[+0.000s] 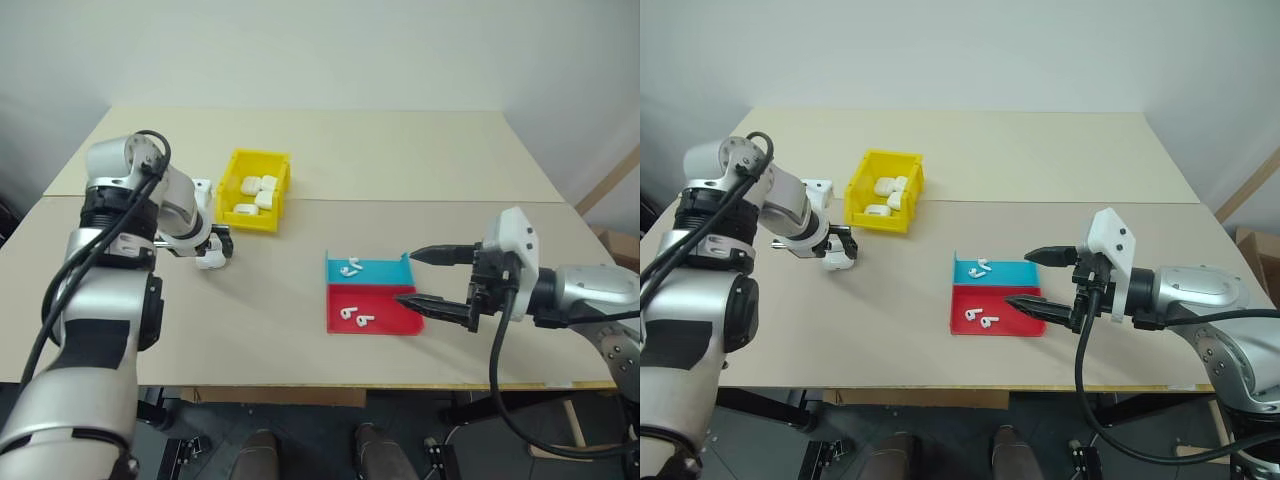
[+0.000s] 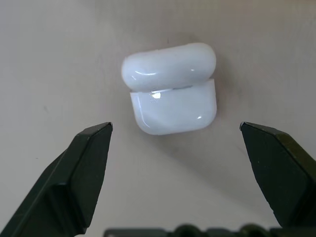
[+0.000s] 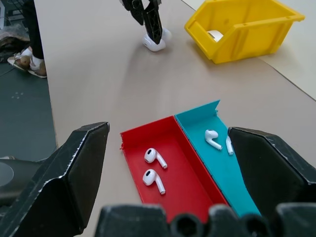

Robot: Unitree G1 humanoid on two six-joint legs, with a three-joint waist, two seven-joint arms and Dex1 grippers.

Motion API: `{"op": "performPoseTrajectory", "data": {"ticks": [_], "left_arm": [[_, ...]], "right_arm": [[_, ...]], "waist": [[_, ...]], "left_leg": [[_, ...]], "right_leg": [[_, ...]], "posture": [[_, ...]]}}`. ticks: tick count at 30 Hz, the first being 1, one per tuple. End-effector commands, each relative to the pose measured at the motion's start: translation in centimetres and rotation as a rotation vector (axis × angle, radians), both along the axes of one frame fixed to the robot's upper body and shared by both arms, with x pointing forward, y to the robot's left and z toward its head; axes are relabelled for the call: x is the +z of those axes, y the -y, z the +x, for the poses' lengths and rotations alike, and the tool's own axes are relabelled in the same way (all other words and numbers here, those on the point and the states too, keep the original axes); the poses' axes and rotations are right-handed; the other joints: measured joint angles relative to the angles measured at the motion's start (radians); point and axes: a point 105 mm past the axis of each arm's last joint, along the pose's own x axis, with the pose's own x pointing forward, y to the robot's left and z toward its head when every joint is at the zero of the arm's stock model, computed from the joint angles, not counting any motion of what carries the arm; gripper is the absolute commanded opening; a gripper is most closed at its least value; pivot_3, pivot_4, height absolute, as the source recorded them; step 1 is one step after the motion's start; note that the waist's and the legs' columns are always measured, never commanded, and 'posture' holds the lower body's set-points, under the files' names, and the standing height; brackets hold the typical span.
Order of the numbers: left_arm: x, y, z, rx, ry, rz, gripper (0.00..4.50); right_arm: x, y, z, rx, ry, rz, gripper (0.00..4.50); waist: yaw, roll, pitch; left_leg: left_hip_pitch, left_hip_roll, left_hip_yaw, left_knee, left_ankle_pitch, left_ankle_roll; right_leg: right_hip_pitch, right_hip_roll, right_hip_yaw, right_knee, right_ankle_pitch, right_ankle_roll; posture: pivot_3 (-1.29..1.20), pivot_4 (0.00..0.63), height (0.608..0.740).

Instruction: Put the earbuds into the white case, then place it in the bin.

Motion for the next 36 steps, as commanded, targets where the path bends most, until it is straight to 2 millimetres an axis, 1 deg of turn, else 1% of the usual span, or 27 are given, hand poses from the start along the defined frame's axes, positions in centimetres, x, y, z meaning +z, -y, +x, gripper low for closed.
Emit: {"op": "performPoseTrajectory", "data": {"ticks": [1, 6, 9, 17, 26, 29, 32, 33, 36], "left_arm": [[1.2, -0.3, 0.2, 0.048, 0.023, 0.003, 4.5], [0.8, 0.2, 0.5, 0.069, 0.023, 0.014, 4.5], [0.2, -0.3, 0.7, 0.1, 0.029, 0.021, 4.5], [-1.5, -0.6, 1.5, 0.147, 0.042, 0.007, 4.5], [-3.3, -0.1, 1.6, 0.146, 0.018, -0.02, 4.5], [-3.6, 0.0, 1.8, 0.14, 0.027, -0.015, 3.92], [-3.5, 0.0, 1.9, 0.14, 0.04, -0.019, 2.92], [-3.4, -0.1, 1.9, 0.138, 0.044, -0.017, 2.76], [-1.7, -0.3, 2.9, 0.083, 0.154, 0.034, 2.76]], "right_arm": [[1.1, 0.0, -0.1, 0.009, 0.05, -0.009, 4.47], [1.4, 0.3, 0.1, -0.003, 0.052, 0.001, 4.47], [1.2, 0.1, -0.1, 0.001, 0.057, -0.008, 4.47], [1.2, 0.1, -0.6, -0.005, 0.056, -0.005, 4.47], [1.3, 0.0, -0.9, -0.004, 0.058, -0.004, 4.47], [1.2, 0.0, -1.1, -0.004, 0.059, -0.005, 4.5], [1.1, 0.0, -1.2, -0.009, 0.057, -0.003, 4.5], [1.1, 0.0, -1.2, -0.01, 0.056, 0.0, 4.5], [0.8, 0.1, -1.5, -0.01, 0.045, 0.004, 4.5]], "waist": [[-0.001, 0.0, 0.0], [0.001, 0.0, 0.0], [0.001, 0.0, 0.0], [0.002, 0.0, 0.0], [0.002, 0.0, -0.001], [0.003, 0.0, -0.001], [0.002, 0.0, -0.001], [0.002, 0.0, -0.001], [0.001, 0.0, -0.001]], "left_leg": [[0.0, 0.0, 0.0, 0.0, 0.0, 0.0], [0.0, -0.001, 0.0, 0.0, 0.0, -0.001], [0.0, -0.001, 0.0, 0.0, 0.0, -0.001], [0.0, -0.001, 0.0, 0.0, 0.001, -0.002], [0.0, -0.001, 0.0, 0.0, 0.001, -0.002], [0.001, -0.001, 0.0, 0.0, 0.002, -0.003], [0.001, -0.001, 0.0, 0.0, 0.002, -0.004], [0.001, -0.001, 0.0, 0.0, 0.002, -0.004], [0.001, -0.001, 0.0, 0.0, 0.002, -0.004]], "right_leg": [[0.0, 0.0, 0.0, 0.0, 0.0, 0.0], [0.0, 0.0, 0.0, 0.0, 0.0, 0.0], [0.0, 0.0, 0.0, 0.0, 0.0, 0.0], [0.0, -0.001, 0.0, 0.0, 0.0, 0.001], [0.001, -0.001, 0.0, 0.001, 0.0, 0.001], [0.002, -0.001, 0.0, 0.001, 0.001, 0.001], [0.002, -0.001, 0.0, 0.001, 0.001, 0.001], [0.002, -0.001, 0.0, 0.001, 0.001, 0.001], [0.002, -0.001, 0.0, 0.001, 0.001, 0.001]], "posture": [[0.0, 0.15, 0.74], [0.0, 0.15, 0.74], [0.0, 0.15, 0.74], [0.0, 0.15, 0.74], [0.0, 0.15, 0.74], [0.0, 0.15, 0.74], [0.0, 0.15, 0.74], [0.0, 0.15, 0.74], [0.0, 0.15, 0.74]]}}
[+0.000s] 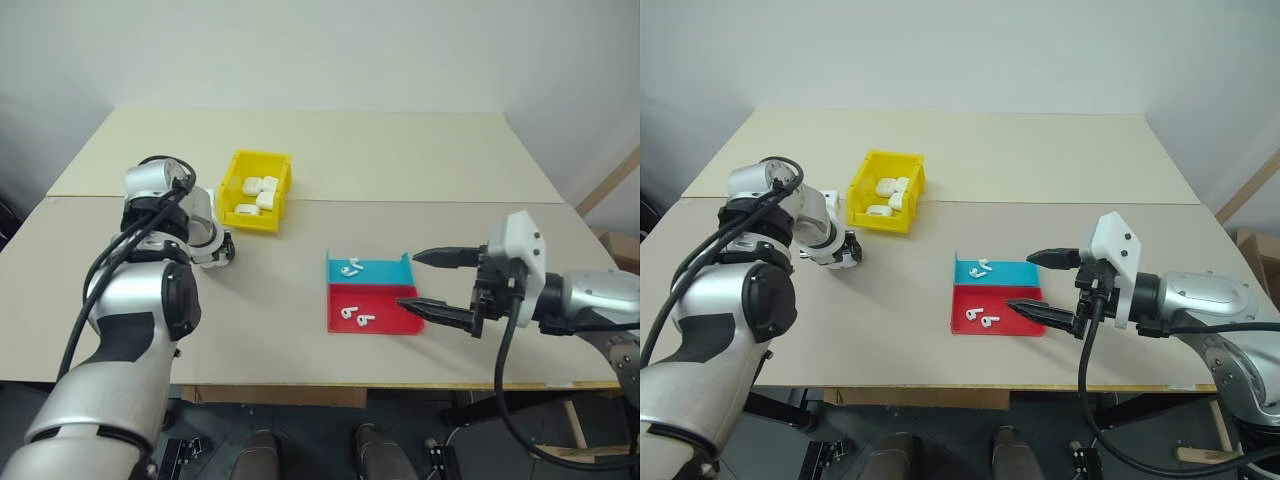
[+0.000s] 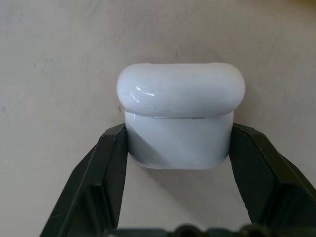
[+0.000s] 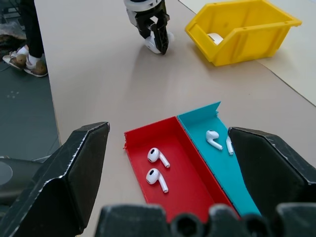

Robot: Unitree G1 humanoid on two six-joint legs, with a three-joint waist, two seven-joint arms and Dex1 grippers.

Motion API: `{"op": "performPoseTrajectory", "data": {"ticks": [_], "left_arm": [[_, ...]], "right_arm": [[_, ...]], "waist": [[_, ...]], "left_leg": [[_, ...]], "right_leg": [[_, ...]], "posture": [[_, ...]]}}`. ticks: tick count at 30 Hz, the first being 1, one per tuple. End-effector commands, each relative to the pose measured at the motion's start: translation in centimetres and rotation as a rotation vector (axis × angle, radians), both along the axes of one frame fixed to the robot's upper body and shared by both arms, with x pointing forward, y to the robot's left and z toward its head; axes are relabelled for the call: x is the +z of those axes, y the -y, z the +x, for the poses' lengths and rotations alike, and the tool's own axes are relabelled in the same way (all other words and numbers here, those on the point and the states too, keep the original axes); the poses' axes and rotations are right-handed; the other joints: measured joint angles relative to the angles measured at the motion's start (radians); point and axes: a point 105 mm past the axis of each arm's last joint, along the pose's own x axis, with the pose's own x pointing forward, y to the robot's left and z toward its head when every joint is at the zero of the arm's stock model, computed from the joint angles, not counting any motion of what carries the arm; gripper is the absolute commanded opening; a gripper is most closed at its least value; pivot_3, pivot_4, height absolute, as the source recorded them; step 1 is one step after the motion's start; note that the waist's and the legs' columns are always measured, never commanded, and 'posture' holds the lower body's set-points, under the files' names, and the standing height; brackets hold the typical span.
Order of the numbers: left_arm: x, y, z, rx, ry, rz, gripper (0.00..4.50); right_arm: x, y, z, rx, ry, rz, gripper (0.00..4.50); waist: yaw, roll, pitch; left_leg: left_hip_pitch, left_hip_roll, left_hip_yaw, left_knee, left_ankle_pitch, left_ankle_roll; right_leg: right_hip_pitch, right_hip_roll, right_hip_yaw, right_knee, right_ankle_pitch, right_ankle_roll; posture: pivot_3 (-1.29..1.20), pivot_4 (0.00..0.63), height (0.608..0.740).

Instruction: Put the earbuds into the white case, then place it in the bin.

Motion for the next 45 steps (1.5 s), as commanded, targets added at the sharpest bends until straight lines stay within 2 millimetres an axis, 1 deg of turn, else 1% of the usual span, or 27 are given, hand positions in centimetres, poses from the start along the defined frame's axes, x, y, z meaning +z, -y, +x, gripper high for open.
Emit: {"op": "performPoseTrajectory", "data": {"ticks": [1, 4, 6, 7, 9, 10, 11, 13, 15, 16, 18, 20, 21, 22, 24, 26, 28, 30, 32, 33, 36, 39, 41, 43, 45], "left_arm": [[2.1, -0.9, 1.0, -0.071, 0.14, 0.093, 2.76], [4.3, -1.9, 0.6, -0.165, 0.29, 0.137, 2.76], [5.8, -2.7, -0.4, -0.181, 0.375, 0.1, 2.76], [6.5, -2.7, -0.9, -0.215, 0.43, 0.077, 2.76], [9.1, -2.5, -2.1, -0.285, 0.644, -0.028, 2.76], [10.0, -2.5, -2.7, -0.313, 0.719, -0.065, 2.76], [10.9, -2.0, -3.5, -0.368, 0.831, -0.096, 2.76], [11.7, -0.9, -4.8, -0.47, 0.939, -0.185, 2.76], [12.6, 1.3, -6.6, -0.643, 1.106, -0.275, 2.76], [12.8, 2.2, -7.5, -0.734, 1.157, -0.3, 2.76], [12.5, 4.7, -9.5, -0.988, 1.226, -0.346, 2.76], [12.0, 6.4, -10.8, -1.172, 1.273, -0.396, 2.76], [11.9, 7.1, -11.5, -1.252, 1.299, -0.461, 2.76], [11.5, 7.7, -12.5, -1.368, 1.266, -0.556, 2.76], [10.8, 8.3, -14.1, -1.584, 1.216, -0.682, 2.76], [9.9, 8.5, -14.8, -1.721, 1.177, -0.734, 2.76], [9.2, 9.0, -14.7, -1.757, 1.176, -0.747, 2.76], [8.9, 9.7, -14.8, -1.768, 1.212, -0.773, 2.76], [8.8, 10.2, -14.9, -1.78, 1.23, -0.798, 2.76], [8.7, 10.4, -15.0, -1.79, 1.227, -0.8, 2.76], [8.3, 10.5, -15.4, -1.831, 1.198, -0.786, 2.76], [8.0, 10.2, -15.7, -1.839, 1.183, -0.757, 2.76], [7.4, 9.9, -16.1, -1.848, 1.158, -0.74, 2.76], [7.0, 9.7, -16.4, -1.837, 1.159, -0.737, 2.76], [6.9, 9.7, -16.2, -1.787, 1.172, -0.718, 2.76]], "right_arm": [[0.5, 0.0, -0.7, 0.007, 0.028, 0.004, 4.5], [0.3, 0.0, -0.8, 0.005, 0.016, 0.016, 4.5], [0.2, 0.1, -0.7, 0.003, 0.013, 0.026, 4.5], [0.2, 0.1, -0.6, 0.0, 0.01, 0.031, 4.5], [0.1, 0.2, -0.4, -0.002, 0.007, 0.041, 4.5], [0.0, 0.3, -0.3, -0.001, 0.006, 0.045, 4.5], [0.1, 0.3, -0.2, 0.005, 0.005, 0.055, 4.5], [0.1, 0.2, 0.0, 0.013, 0.007, 0.06, 4.5], [0.2, 0.0, 0.2, 0.037, 0.011, 0.051, 4.5], [0.3, -0.1, 0.3, 0.048, 0.014, 0.045, 4.5], [0.9, -0.7, 0.7, 0.081, 0.026, 0.007, 4.5], [1.2, -1.2, 1.3, 0.09, 0.022, -0.051, 4.5], [1.3, -1.6, 1.6, 0.09, 0.022, -0.09, 4.5], [1.2, -2.0, 2.0, 0.09, 0.001, -0.149, 4.5], [0.9, -2.9, 2.5, 0.107, -0.022, -0.255, 4.5], [0.3, -3.9, 2.5, 0.15, -0.068, -0.367, 4.5], [-0.3, -4.6, 2.3, 0.186, -0.104, -0.457, 4.5], [-1.1, -5.2, 2.2, 0.213, -0.143, -0.544, 4.5], [-2.1, -5.5, 2.7, 0.209, -0.159, -0.628, 4.5], [-2.6, -5.6, 3.0, 0.194, -0.193, -0.659, 4.5], [-4.1, -5.9, 3.9, 0.157, -0.219, -0.749, 4.5], [-4.8, -6.4, 4.4, 0.142, -0.231, -0.781, 3.88], [-4.9, -6.8, 4.7, 0.122, -0.232, -0.788, 3.22], [-5.1, -6.9, 4.5, 0.13, -0.241, -0.797, 3.22], [-5.5, -7.0, 4.6, 0.122, -0.24, -0.815, 3.22]], "waist": [[-0.001, 0.0, 0.0], [-0.012, 0.0, 0.0], [-0.012, 0.0, 0.0], [-0.011, 0.0, 0.0], [-0.008, 0.0, 0.0], [-0.007, 0.0, 0.0], [-0.004, 0.0, 0.0], [0.001, 0.0, -0.001], [0.008, 0.0, -0.001], [0.011, 0.0, -0.001], [0.013, -0.001, -0.001], [0.015, -0.001, -0.001], [0.016, 0.0, -0.001], [0.016, 0.0, -0.001], [0.014, 0.0, -0.002], [0.012, 0.0, -0.002], [0.008, 0.0, -0.002], [0.007, 0.0, -0.002], [0.007, 0.0, -0.002], [0.006, 0.0, -0.002], [0.001, 0.0, -0.002], [-0.003, 0.0, -0.002], [-0.007, 0.0, -0.002], [-0.007, 0.0, -0.002], [-0.006, 0.0, -0.002]], "left_leg": [[0.0, 0.0, 0.0, 0.0, 0.0, 0.0], [-0.001, 0.0, 0.0, 0.0, 0.0, -0.001], [-0.001, 0.002, 0.0, -0.001, 0.001, -0.001], [-0.001, 0.002, 0.0, -0.001, 0.001, -0.001], [-0.001, 0.002, 0.0, -0.001, 0.001, -0.001], [-0.001, 0.002, 0.0, -0.001, 0.001, -0.001], [-0.001, 0.002, 0.001, 0.0, 0.001, -0.001], [0.0, 0.002, 0.001, 0.0, 0.001, -0.001], [0.0, 0.002, 0.001, 0.0, 0.001, -0.001], [0.0, 0.002, 0.001, 0.0, 0.001, -0.001], [0.001, 0.002, 0.001, 0.0, 0.001, -0.001], [0.001, 0.002, 0.002, 0.0, 0.001, -0.001], [0.001, 0.002, 0.002, 0.0, 0.001, -0.001], [0.001, 0.002, 0.003, 0.0, 0.001, -0.001], [0.001, 0.002, 0.003, 0.0, 0.001, -0.001], [0.001, 0.003, 0.003, 0.0, 0.001, -0.001], [0.0, 0.003, 0.003, 0.0, 0.0, -0.001], [0.0, 0.003, 0.003, 0.0, 0.0, 0.0], [-0.002, 0.003, 0.002, 0.001, 0.0, 0.0], [-0.002, 0.003, 0.002, 0.001, 0.0, 0.0], [-0.001, 0.004, 0.002, 0.001, 0.0, 0.0], [-0.001, 0.004, 0.002, 0.001, 0.0, 0.0], [-0.001, 0.004, 0.002, 0.001, 0.0, 0.0], [-0.001, 0.004, 0.002, 0.001, 0.0, 0.0], [-0.001, 0.004, 0.002, 0.001, 0.0, 0.0]], "right_leg": [[0.0, 0.0, 0.0, 0.0, 0.0, 0.0], [-0.002, 0.0, 0.001, 0.0, 0.0, 0.0], [-0.003, 0.001, 0.001, 0.001, 0.0, 0.0], [-0.003, 0.001, 0.001, 0.001, 0.0, 0.0], [-0.003, 0.001, 0.0, 0.001, 0.0, 0.0], [-0.002, 0.0, 0.001, 0.0, 0.0, 0.0], [-0.001, 0.0, 0.001, 0.0, 0.0, 0.0], [-0.001, 0.0, 0.001, 0.0, 0.0, -0.001], [0.0, 0.0, 0.0, 0.0, 0.001, -0.001], [0.001, 0.0, 0.0, 0.0, 0.001, -0.001], [0.001, 0.0, 0.0, -0.001, 0.001, -0.001], [0.0, 0.0, 0.0, -0.001, 0.001, -0.001], [0.001, 0.0, 0.0, -0.001, 0.001, -0.001], [0.0, 0.0, 0.0, -0.001, 0.001, -0.001], [0.0, 0.0, 0.0, -0.001, 0.001, -0.001], [0.0, 0.001, 0.0, -0.002, 0.001, -0.002], [-0.001, 0.001, 0.0, -0.002, 0.0, -0.002], [-0.001, 0.001, 0.0, -0.002, 0.0, -0.002], [-0.001, 0.001, 0.0, -0.002, 0.0, -0.002], [-0.002, 0.001, 0.0, -0.002, 0.0, -0.002], [-0.002, 0.001, 0.0, -0.001, 0.0, -0.002], [-0.002, 0.001, 0.0, -0.001, 0.0, -0.002], [-0.002, 0.001, 0.0, -0.001, 0.0, -0.002], [-0.003, 0.001, 0.0, -0.001, 0.0, -0.002], [-0.003, 0.001, -0.001, -0.001, 0.0, -0.002]], "posture": [[0.0, 0.15, 0.74], [0.0, 0.15, 0.74], [0.0, 0.15, 0.74], [0.0, 0.15, 0.74], [0.0, 0.15, 0.74], [0.0, 0.15, 0.74], [0.0, 0.15, 0.74], [0.0, 0.15, 0.74], [0.0, 0.15, 0.74], [0.0, 0.15, 0.74], [0.0, 0.15, 0.74], [0.0, 0.15, 0.74], [0.0, 0.15, 0.74], [0.0, 0.15, 0.74], [0.0, 0.15, 0.74], [0.0, 0.15, 0.74], [0.0, 0.15, 0.74], [0.0, 0.15, 0.74], [0.0, 0.15, 0.74], [0.0, 0.15, 0.74], [0.0, 0.15, 0.74], [0.0, 0.15, 0.74], [0.0, 0.15, 0.74], [0.0, 0.15, 0.74], [0.0, 0.15, 0.74]]}}
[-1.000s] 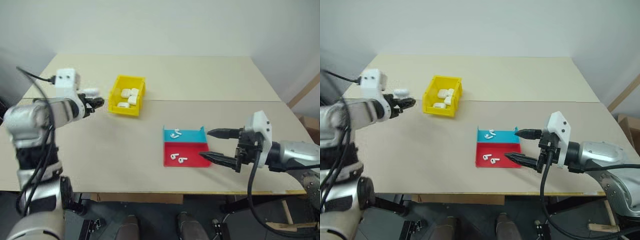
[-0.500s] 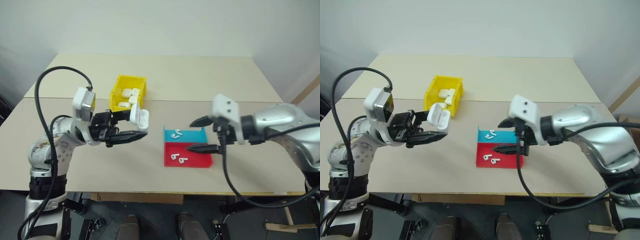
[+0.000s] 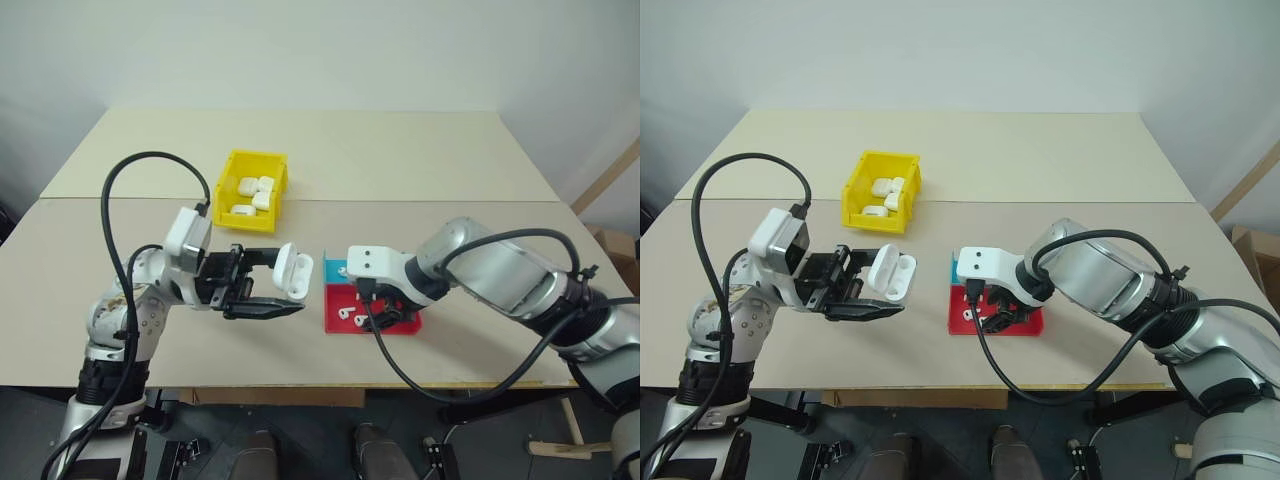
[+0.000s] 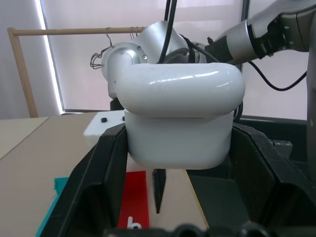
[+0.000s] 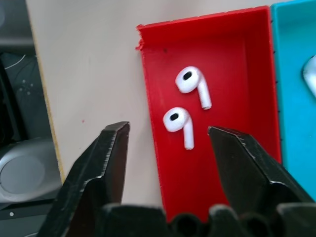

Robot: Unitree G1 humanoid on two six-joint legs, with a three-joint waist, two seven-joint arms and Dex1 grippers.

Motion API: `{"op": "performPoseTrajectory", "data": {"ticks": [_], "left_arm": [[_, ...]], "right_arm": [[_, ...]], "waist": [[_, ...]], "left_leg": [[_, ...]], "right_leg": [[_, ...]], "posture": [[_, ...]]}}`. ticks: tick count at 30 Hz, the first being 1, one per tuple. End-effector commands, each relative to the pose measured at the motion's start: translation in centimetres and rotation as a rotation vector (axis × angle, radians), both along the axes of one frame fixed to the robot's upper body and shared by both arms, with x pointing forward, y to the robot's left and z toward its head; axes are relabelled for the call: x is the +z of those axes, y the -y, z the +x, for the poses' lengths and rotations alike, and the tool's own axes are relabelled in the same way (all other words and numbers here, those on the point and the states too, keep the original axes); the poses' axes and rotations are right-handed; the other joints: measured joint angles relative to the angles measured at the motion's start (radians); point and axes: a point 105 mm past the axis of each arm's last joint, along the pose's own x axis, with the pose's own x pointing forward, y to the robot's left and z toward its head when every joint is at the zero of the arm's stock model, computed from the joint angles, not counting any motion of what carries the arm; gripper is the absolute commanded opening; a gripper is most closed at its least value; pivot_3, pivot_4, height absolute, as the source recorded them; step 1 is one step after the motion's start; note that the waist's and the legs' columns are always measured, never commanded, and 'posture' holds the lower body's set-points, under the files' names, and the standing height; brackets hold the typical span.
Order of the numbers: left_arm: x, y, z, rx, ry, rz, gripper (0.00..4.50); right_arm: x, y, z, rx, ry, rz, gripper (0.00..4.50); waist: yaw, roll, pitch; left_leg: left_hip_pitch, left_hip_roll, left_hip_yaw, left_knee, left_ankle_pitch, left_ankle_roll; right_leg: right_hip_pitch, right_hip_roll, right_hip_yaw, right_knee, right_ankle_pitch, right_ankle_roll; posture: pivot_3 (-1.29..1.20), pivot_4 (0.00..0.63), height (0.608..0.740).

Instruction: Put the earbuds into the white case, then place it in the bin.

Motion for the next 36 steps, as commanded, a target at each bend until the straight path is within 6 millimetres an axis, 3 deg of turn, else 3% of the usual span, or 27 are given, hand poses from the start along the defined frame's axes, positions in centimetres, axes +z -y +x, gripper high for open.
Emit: {"op": "performPoseTrajectory", "data": {"ticks": [1, 16, 19, 25, 28, 31, 36], "left_arm": [[0.6, 0.1, -0.3, 0.044, 0.05, -0.013, 2.76], [-0.2, 0.1, -0.8, 0.052, 0.041, 0.005, 2.76], [-0.2, 0.1, -0.7, 0.054, 0.045, 0.009, 2.76], [-0.4, -0.1, -0.7, 0.066, 0.05, 0.018, 2.76], [-0.5, -0.1, -0.7, 0.069, 0.056, 0.028, 2.76], [-0.6, -0.4, -0.8, 0.061, 0.057, 0.047, 2.76], [0.1, -0.7, -0.3, 0.072, 0.075, 0.039, 2.76]], "right_arm": [[0.2, -0.1, 0.3, -0.004, 0.049, -0.033, 3.22], [-2.2, -0.8, 1.1, -0.024, 0.042, -0.098, 3.22], [-2.3, -0.8, 1.1, -0.02, 0.035, -0.098, 2.59], [-2.7, -0.7, 0.9, -0.003, 0.02, -0.102, 0.63], [-2.7, -0.8, 0.8, -0.009, 0.007, -0.084, 0.62], [-1.6, -0.4, 0.9, -0.049, 0.007, -0.028, 0.62], [3.9, 2.0, 0.3, -0.18, -0.013, 0.238, 0.62]], "waist": [[0.0, 0.0, 0.0], [0.0, 0.0, 0.0], [0.0, 0.0, 0.0], [0.0, 0.0, 0.0], [0.0, 0.0, 0.0], [0.0, 0.0, 0.0], [0.008, 0.0, 0.0]], "left_leg": [[0.0, 0.0, 0.0, 0.0, 0.0, 0.0], [0.0, 0.0, 0.0, 0.0, 0.0, 0.0], [0.0, 0.0, 0.0, 0.0, 0.0, 0.0], [0.0, 0.0, 0.0, 0.0, 0.0, 0.0], [0.0, 0.0, 0.0, 0.0, 0.0, 0.0], [0.0, 0.0, 0.0, 0.0, 0.0, 0.0], [-0.001, 0.0, 0.0, 0.0, 0.0, 0.0]], "right_leg": [[0.0, 0.0, 0.0, 0.0, 0.0, 0.0], [0.0, 0.0, 0.0, 0.0, 0.0, 0.0], [0.0, 0.0, 0.0, 0.0, 0.0, 0.0], [0.0, 0.0, 0.0, 0.0, 0.0, 0.0], [0.0, 0.0, 0.0, 0.0, 0.0, 0.0], [0.0, 0.0, -0.001, 0.0, 0.0, 0.0], [0.0, 0.0, -0.001, -0.001, 0.0, 0.0]], "posture": [[0.0, 0.15, 0.74], [0.0, 0.15, 0.74], [0.0, 0.15, 0.74], [0.0, 0.15, 0.74], [0.0, 0.15, 0.74], [0.0, 0.15, 0.74], [0.0, 0.15, 0.74]]}}
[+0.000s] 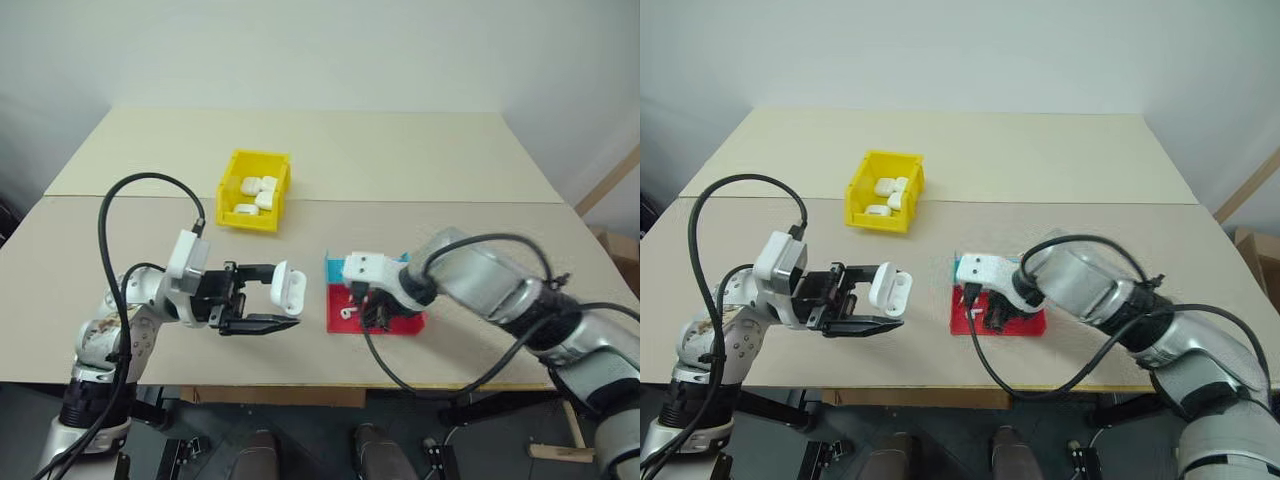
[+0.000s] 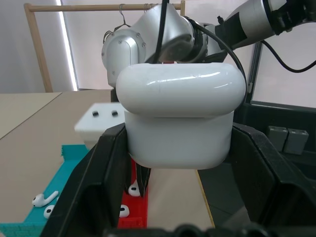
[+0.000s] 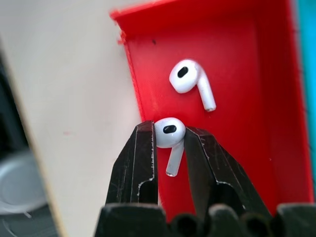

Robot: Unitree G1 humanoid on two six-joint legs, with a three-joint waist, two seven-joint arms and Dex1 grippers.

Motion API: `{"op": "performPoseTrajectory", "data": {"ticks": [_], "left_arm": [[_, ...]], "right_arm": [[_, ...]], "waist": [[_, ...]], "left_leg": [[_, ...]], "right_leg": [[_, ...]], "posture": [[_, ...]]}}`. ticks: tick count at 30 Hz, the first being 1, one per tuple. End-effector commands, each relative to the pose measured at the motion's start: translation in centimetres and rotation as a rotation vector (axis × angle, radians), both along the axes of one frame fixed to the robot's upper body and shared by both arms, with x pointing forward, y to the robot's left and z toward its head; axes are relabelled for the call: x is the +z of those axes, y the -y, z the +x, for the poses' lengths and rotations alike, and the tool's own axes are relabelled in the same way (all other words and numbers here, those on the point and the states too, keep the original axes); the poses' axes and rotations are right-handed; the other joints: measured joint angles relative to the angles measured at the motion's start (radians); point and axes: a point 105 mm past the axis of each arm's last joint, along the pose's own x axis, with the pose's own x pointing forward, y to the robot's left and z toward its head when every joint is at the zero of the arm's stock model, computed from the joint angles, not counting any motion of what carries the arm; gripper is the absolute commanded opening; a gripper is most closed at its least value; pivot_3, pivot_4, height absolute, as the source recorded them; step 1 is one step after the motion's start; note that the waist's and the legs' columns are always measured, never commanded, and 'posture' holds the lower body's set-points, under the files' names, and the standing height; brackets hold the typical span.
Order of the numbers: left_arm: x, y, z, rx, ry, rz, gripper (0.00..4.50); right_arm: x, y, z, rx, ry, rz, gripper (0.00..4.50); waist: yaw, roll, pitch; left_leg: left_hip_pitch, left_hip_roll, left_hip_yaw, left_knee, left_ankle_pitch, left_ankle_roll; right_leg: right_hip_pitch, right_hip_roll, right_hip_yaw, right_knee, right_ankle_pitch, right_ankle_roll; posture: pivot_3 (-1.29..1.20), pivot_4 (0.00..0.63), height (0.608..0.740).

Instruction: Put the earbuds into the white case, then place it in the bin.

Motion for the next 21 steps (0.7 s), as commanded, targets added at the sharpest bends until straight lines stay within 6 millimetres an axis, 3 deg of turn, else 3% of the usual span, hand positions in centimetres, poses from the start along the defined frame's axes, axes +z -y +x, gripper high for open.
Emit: {"op": "performPoseTrajectory", "data": {"ticks": [1, 4, 7, 15, 21], "left_arm": [[1.5, -0.1, 0.1, 0.006, 0.073, -0.027, 2.76], [2.2, 0.1, 0.6, 0.017, 0.077, -0.06, 2.76], [3.0, 0.3, 1.0, 0.012, 0.078, -0.105, 2.76], [5.5, 1.5, 1.5, -0.022, 0.037, -0.227, 2.76], [5.3, 1.8, 1.6, -0.028, 0.03, -0.195, 2.76]], "right_arm": [[5.8, 1.5, -0.7, -0.065, 0.053, 0.247, 0.62], [10.4, 1.8, -1.2, -0.079, 0.187, 0.563, 0.62], [13.1, 1.2, -1.6, -0.073, 0.348, 0.847, 0.62], [16.6, -2.5, -4.3, 0.038, 0.363, 1.145, 0.62], [16.4, -3.8, -5.1, 0.078, 0.328, 1.148, 0.62]], "waist": [[0.003, 0.0, 0.0], [0.005, 0.0, 0.0], [-0.004, -0.001, -0.001], [-0.007, 0.0, -0.001], [-0.007, 0.0, -0.001]], "left_leg": [[0.0, 0.0, 0.0, 0.0, 0.0, 0.0], [0.0, 0.0, -0.001, 0.0, 0.0, 0.0], [0.002, 0.0, -0.001, -0.001, 0.0, 0.0], [0.001, 0.0, -0.001, -0.001, 0.0, 0.0], [0.001, 0.0, -0.001, -0.001, 0.0, 0.0]], "right_leg": [[0.0, 0.0, 0.0, 0.0, 0.0, 0.0], [0.001, 0.0, -0.001, -0.001, 0.0, 0.0], [0.002, 0.001, 0.0, 0.0, 0.0, 0.0], [0.001, 0.001, 0.0, 0.001, 0.0, 0.0], [0.001, 0.001, 0.0, 0.0, 0.0, 0.0]], "posture": [[0.0, 0.15, 0.74], [0.0, 0.15, 0.74], [0.0, 0.15, 0.74], [0.0, 0.15, 0.74], [0.0, 0.15, 0.74]]}}
